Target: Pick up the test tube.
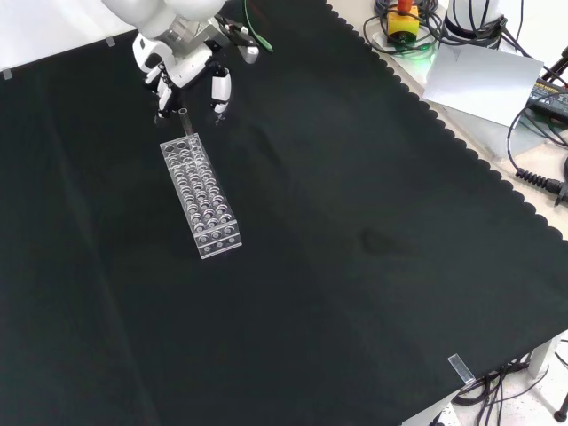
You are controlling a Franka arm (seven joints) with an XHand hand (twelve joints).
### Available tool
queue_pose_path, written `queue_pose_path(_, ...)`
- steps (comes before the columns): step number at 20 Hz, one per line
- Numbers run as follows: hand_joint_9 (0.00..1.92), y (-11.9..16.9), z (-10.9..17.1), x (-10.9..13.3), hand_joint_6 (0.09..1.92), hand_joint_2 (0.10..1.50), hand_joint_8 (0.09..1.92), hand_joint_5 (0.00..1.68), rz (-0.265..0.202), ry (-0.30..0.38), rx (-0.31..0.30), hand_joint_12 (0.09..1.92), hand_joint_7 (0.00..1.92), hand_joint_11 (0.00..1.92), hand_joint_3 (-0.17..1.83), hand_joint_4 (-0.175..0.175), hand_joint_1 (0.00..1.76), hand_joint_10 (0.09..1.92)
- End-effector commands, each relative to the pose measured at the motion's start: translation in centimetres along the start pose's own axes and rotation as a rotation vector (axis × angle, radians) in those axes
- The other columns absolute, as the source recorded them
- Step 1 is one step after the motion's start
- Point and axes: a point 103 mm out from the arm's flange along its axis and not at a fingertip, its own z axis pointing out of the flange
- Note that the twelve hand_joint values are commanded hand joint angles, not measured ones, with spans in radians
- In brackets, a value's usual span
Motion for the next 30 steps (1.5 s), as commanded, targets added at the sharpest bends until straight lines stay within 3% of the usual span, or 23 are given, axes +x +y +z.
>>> queue_pose_path(1, 0.57, 0.1, 0.2, 0.0, 0.09, 0.81, 0.84, 0.50, -0.006, -0.002, -0.004, 1.54, 0.76, 0.07, 0.44, -0.096, 0.82, 0.78)
queue_pose_path(5, 0.63, 0.7, 0.4, 0.5, 0.17, 0.78, 0.82, 0.56, -0.002, -0.006, -0.024, 1.52, 0.84, 0.12, 0.48, -0.099, 0.85, 0.75)
queue_pose_path(11, 0.73, 1.0, 0.1, 0.8, 0.52, 0.75, 0.80, 0.57, -0.010, 0.015, -0.059, 1.49, 0.95, 0.20, 0.55, -0.116, 0.89, 0.70)
queue_pose_path(15, 0.75, 1.1, 0.1, 0.9, 0.59, 0.74, 0.80, 0.59, -0.001, 0.013, -0.060, 1.48, 0.98, 0.23, 0.56, -0.124, 0.91, 0.70)
queue_pose_path(18, 0.83, 1.4, -0.1, 1.4, 0.65, 0.72, 0.79, 0.69, 0.006, 0.011, -0.084, 1.46, 1.07, 0.27, 0.59, -0.156, 0.94, 0.67)
queue_pose_path(21, 1.01, 1.4, -0.2, 1.8, 0.65, 0.70, 0.73, 0.91, 0.020, 0.074, -0.171, 1.40, 1.26, 0.40, 0.63, -0.173, 1.01, 0.61)
queue_pose_path(22, 1.09, 1.3, -0.2, 1.9, 0.69, 0.74, 0.68, 1.01, 0.030, 0.103, -0.200, 1.38, 1.35, 0.46, 0.55, -0.157, 1.07, 0.58)
queue_pose_path(24, 1.24, 1.2, -0.4, 1.9, 0.67, 0.81, 0.59, 1.16, 0.046, 0.153, -0.274, 1.32, 1.48, 0.58, 0.42, -0.166, 1.16, 0.52)
queue_pose_path(26, 1.39, 1.1, -0.6, 1.8, 0.58, 0.78, 0.52, 1.26, 0.056, 0.215, -0.335, 1.24, 1.59, 0.74, 0.43, -0.173, 1.20, 0.46)
queue_pose_path(28, 1.35, 1.0, -1.1, 1.8, 0.49, 0.84, 0.45, 1.29, 0.051, 0.238, -0.375, 1.18, 1.66, 0.87, 0.26, -0.175, 1.34, 0.46)
queue_pose_path(30, 1.51, 0.9, -1.7, 1.8, 0.33, 0.82, 0.39, 1.38, 0.042, 0.239, -0.400, 1.09, 1.73, 1.01, 0.27, -0.175, 1.27, 0.39)
